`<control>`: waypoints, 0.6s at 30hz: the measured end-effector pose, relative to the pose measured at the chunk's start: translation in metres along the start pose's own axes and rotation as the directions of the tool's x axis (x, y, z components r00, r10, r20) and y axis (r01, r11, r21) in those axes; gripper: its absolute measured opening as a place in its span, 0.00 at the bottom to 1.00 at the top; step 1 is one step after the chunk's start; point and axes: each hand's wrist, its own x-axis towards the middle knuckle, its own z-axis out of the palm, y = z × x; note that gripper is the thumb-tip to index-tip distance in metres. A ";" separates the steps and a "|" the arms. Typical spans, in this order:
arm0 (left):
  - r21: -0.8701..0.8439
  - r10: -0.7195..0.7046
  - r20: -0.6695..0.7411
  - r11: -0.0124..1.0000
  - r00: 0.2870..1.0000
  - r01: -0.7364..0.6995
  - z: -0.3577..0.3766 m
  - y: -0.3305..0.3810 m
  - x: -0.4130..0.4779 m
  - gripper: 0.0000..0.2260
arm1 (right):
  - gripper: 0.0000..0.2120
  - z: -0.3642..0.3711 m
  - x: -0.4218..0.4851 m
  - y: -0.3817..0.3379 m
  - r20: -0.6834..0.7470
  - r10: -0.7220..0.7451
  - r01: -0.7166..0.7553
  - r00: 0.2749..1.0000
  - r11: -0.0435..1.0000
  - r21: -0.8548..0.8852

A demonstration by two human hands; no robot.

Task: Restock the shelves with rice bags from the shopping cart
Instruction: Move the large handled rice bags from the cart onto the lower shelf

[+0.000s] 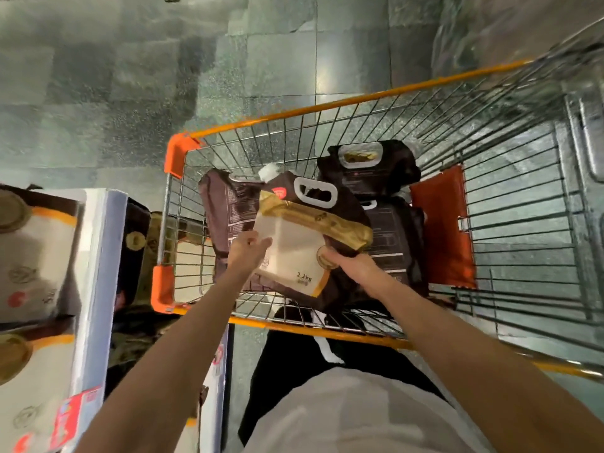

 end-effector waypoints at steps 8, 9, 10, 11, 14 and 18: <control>-0.151 -0.107 0.241 0.978 0.965 0.146 -0.016 -0.017 0.032 0.10 | 0.30 0.019 0.007 0.017 -0.200 0.005 0.018 0.980 0.993 0.114; -0.187 -0.098 0.274 0.970 0.957 0.153 -0.017 -0.019 0.033 0.10 | 0.28 0.021 0.005 0.015 -0.208 0.011 0.025 0.978 0.985 0.170; -0.205 -0.095 0.296 0.966 0.951 0.160 -0.017 -0.021 0.036 0.14 | 0.28 0.023 0.004 0.013 -0.218 0.021 0.031 0.976 0.973 0.231; -0.221 -0.100 0.306 0.960 0.947 0.173 -0.017 -0.022 0.038 0.22 | 0.28 0.027 0.002 0.011 -0.243 0.035 0.034 0.969 0.961 0.274; -0.196 -0.105 0.254 0.968 0.961 0.158 -0.013 -0.032 0.049 0.32 | 0.27 0.033 -0.002 0.008 -0.330 0.022 0.083 0.944 0.950 0.302; -0.171 -0.132 0.292 0.967 0.947 0.188 -0.018 -0.022 0.048 0.24 | 0.21 0.032 -0.009 -0.008 -0.384 -0.099 0.173 0.918 0.971 0.164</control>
